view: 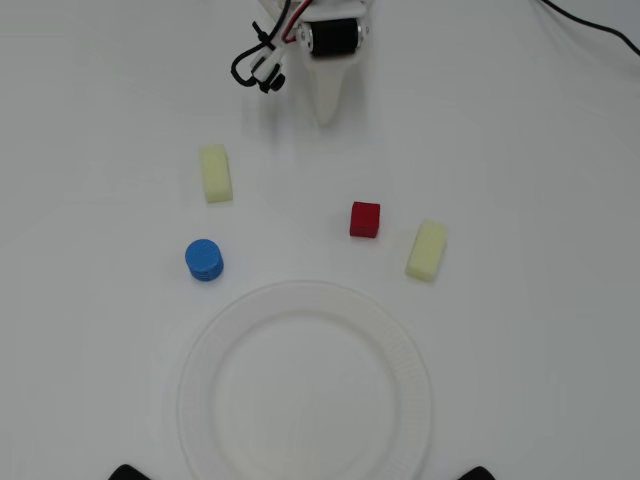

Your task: Grasp a red block and put it in the dish.

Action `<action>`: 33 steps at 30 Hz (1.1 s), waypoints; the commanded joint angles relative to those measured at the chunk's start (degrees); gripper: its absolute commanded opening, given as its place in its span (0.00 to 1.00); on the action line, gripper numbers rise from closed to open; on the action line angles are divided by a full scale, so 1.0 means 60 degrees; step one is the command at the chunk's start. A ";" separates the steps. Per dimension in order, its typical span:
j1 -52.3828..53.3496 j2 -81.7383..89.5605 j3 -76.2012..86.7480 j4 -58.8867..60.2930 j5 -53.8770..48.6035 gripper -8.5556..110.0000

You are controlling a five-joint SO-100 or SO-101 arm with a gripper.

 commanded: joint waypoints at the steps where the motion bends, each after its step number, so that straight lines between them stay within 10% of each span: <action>1: 0.0557 0.1772 0.0469 0.0439 -0.0483 0.07; 20: 0.0220 -0.8540 -0.7676 -0.0981 0.0029 0.08; 33: -0.0806 -1.3916 -1.1265 -0.1201 0.2944 0.34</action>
